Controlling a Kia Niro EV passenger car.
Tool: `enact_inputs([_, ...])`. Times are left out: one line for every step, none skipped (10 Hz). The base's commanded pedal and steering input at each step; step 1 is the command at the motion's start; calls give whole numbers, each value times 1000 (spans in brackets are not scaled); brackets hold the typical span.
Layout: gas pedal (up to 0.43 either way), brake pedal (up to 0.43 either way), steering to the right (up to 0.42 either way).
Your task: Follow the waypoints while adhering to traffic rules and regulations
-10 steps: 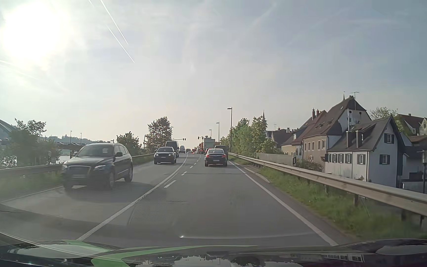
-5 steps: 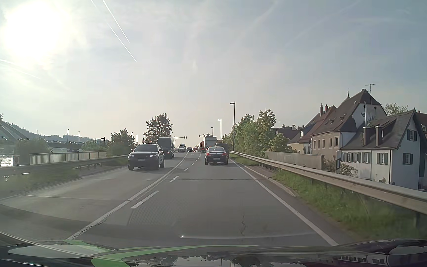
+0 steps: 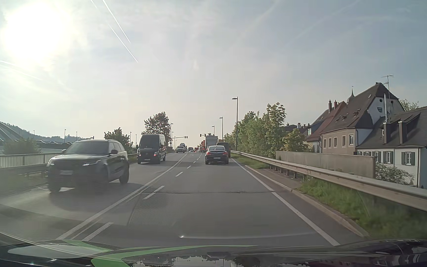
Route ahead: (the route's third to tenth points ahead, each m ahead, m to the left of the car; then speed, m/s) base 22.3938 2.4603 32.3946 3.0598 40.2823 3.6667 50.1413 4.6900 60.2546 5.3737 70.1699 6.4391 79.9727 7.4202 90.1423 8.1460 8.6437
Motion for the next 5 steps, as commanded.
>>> enact_inputs([59, 0, -5])
enact_inputs([59, 0, -5])
enact_inputs([59, 0, -4])
enact_inputs([59, 0, -4])
enact_inputs([59, 0, -3])
